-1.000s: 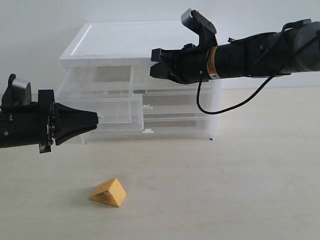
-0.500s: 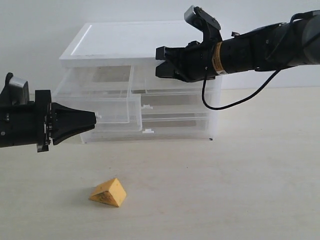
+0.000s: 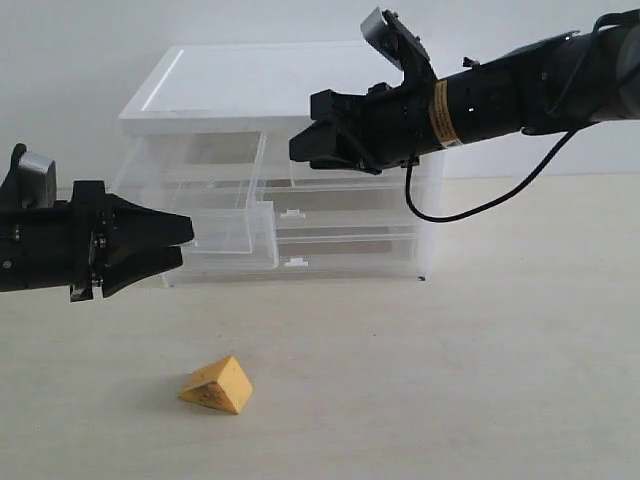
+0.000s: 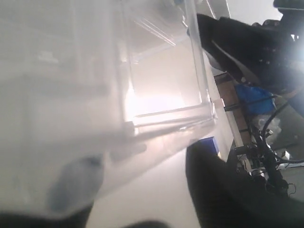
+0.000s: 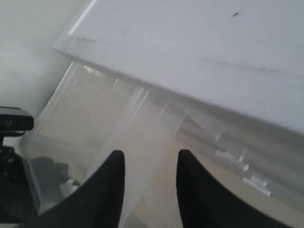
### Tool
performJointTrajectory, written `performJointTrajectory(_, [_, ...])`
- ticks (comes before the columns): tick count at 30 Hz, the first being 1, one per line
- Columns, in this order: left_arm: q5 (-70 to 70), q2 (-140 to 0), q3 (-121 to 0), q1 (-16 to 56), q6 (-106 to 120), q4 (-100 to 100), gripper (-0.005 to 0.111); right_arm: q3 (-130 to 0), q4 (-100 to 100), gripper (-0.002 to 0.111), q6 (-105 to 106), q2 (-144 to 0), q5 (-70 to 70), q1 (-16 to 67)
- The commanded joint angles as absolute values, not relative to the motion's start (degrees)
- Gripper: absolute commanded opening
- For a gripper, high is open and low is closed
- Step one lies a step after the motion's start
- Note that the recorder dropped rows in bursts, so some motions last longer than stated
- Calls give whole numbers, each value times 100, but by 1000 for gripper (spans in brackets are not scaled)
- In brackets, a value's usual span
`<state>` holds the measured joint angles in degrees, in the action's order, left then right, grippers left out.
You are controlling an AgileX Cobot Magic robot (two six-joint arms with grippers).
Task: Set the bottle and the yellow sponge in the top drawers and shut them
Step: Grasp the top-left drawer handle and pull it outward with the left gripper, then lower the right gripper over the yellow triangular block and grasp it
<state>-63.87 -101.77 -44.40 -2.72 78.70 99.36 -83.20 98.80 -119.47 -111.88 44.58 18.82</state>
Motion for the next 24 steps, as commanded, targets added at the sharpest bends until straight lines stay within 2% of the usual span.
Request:
performJointTrajectory(1, [-6208, -10131, -4474, -293, 7929, 9995, 59, -8045, 9995, 32, -11960, -11076, 4837, 1834])
performJointTrajectory(15, [-5866, -10131, -4325, -342, 7829, 9049, 60, -6265, 9995, 32, -10610, -10447, 4723, 1929])
performJointTrajectory(19, [-5690, -10131, -4067, -342, 7841, 8640, 60, -5878, 9995, 32, -10136, -10470, 4064, 2327])
performJointTrajectory(24, [-4617, -10131, -3639, -342, 7965, 8578, 60, -5718, 9995, 33, -9721, -10470, 2994, 3168])
